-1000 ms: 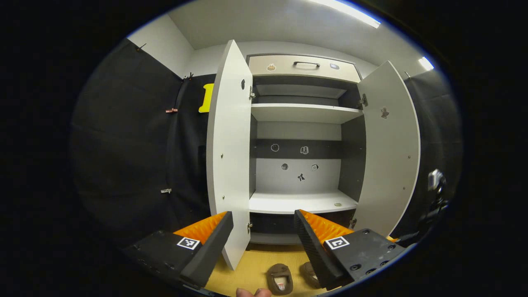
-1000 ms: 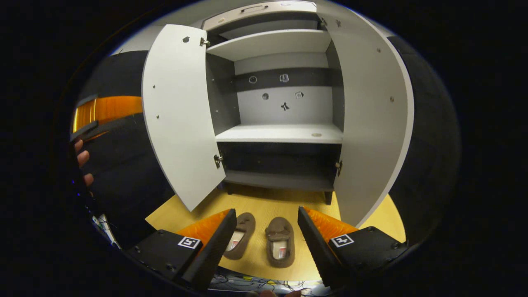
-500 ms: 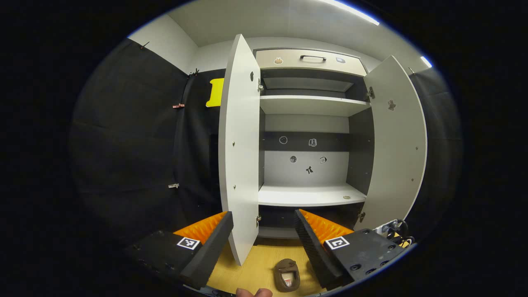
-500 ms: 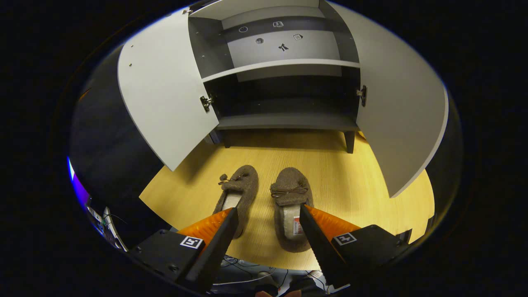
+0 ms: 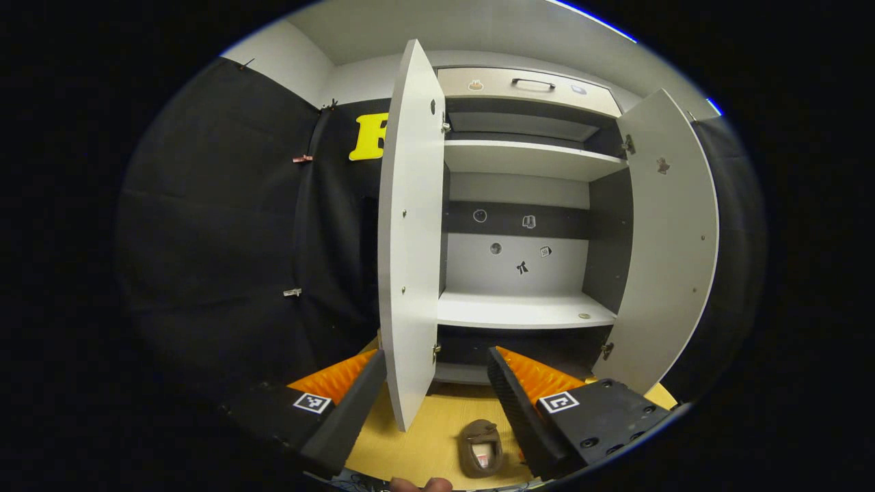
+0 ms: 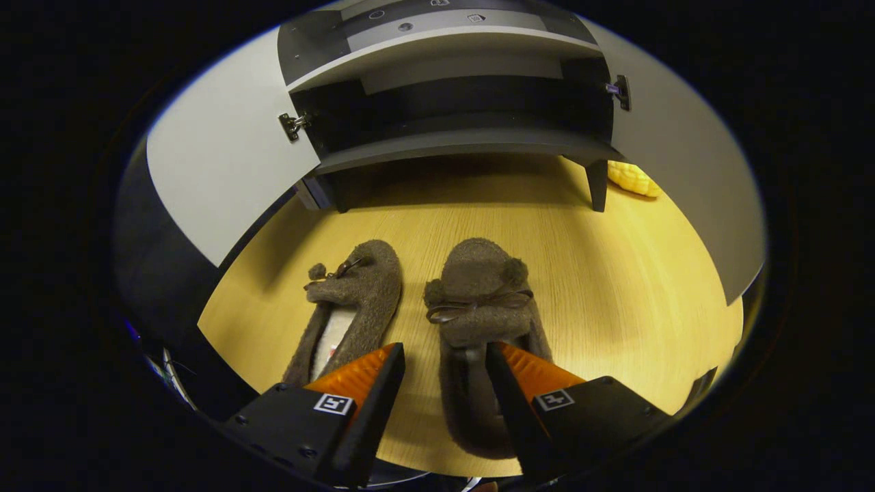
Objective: Grab one shoe with the right hand and put it into the shoe cabinet, grab the other shoe with the left hand and put it into the shoe cabinet; then close the right door with the right hand and the left door with the left hand.
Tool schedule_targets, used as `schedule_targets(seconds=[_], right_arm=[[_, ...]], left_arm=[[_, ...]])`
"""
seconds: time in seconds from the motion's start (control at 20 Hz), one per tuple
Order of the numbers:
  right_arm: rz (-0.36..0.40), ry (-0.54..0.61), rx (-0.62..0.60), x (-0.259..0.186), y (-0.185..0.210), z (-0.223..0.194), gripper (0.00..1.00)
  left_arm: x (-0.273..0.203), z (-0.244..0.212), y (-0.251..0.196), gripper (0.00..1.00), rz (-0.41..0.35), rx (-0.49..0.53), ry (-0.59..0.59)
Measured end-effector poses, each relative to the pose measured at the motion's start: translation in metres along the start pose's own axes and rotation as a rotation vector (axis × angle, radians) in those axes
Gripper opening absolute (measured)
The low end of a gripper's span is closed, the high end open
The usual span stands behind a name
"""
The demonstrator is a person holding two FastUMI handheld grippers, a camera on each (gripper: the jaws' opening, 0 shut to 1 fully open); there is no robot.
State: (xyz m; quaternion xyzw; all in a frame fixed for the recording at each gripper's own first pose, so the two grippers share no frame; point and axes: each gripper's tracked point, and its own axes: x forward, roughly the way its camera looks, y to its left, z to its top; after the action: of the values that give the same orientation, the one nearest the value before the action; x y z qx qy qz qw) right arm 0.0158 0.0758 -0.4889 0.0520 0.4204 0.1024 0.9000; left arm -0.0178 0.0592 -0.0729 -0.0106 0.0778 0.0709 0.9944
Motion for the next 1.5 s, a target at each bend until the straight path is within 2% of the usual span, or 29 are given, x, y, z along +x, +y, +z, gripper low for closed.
schedule_targets(seconds=[0.05,0.15,0.25,0.3,0.35,0.4,0.45,0.7,0.9,1.25,1.5], right_arm=[[-0.008,-0.016,-0.01,0.008,-0.001,0.003,0.76],[-0.02,-0.036,-0.009,0.018,0.001,0.005,0.74],[-0.052,-0.042,-0.003,0.029,-0.004,0.006,0.54],[-0.078,-0.037,-0.005,0.034,-0.008,0.004,0.53],[-0.077,-0.034,0.003,0.034,-0.008,0.006,0.28],[-0.082,-0.034,0.011,0.036,-0.007,0.006,0.29],[-0.086,-0.033,0.011,0.034,-0.007,0.008,0.08],[-0.053,-0.099,-0.011,-0.001,0.004,0.04,0.08],[-0.015,-0.174,0.013,-0.049,0.015,0.093,0.08],[-0.032,-0.274,0.04,-0.127,0.016,0.196,0.08],[-0.013,-0.323,0.036,-0.157,0.016,0.264,0.08]], left_arm=[[0.001,-0.003,0.001,0.95,-0.002,0.005,0.007],[0.002,-0.005,0.003,0.95,-0.001,0.018,0.013],[0.002,-0.007,0.005,0.95,-0.005,0.02,0.015],[0.003,-0.008,0.005,0.95,-0.006,0.017,0.019],[0.003,-0.01,0.007,0.95,-0.007,0.014,0.021],[0.003,-0.01,0.007,0.95,-0.007,0.011,0.022],[0.004,-0.01,0.008,0.95,-0.007,0.009,0.021],[0.003,-0.009,0.005,0.95,-0.014,0.004,0.023],[0.004,-0.012,-0.005,0.95,-0.032,-0.001,0.028],[0.007,-0.009,-0.023,0.95,-0.08,-0.017,0.017],[0.006,-0.004,-0.037,0.95,-0.112,-0.035,-0.001]])
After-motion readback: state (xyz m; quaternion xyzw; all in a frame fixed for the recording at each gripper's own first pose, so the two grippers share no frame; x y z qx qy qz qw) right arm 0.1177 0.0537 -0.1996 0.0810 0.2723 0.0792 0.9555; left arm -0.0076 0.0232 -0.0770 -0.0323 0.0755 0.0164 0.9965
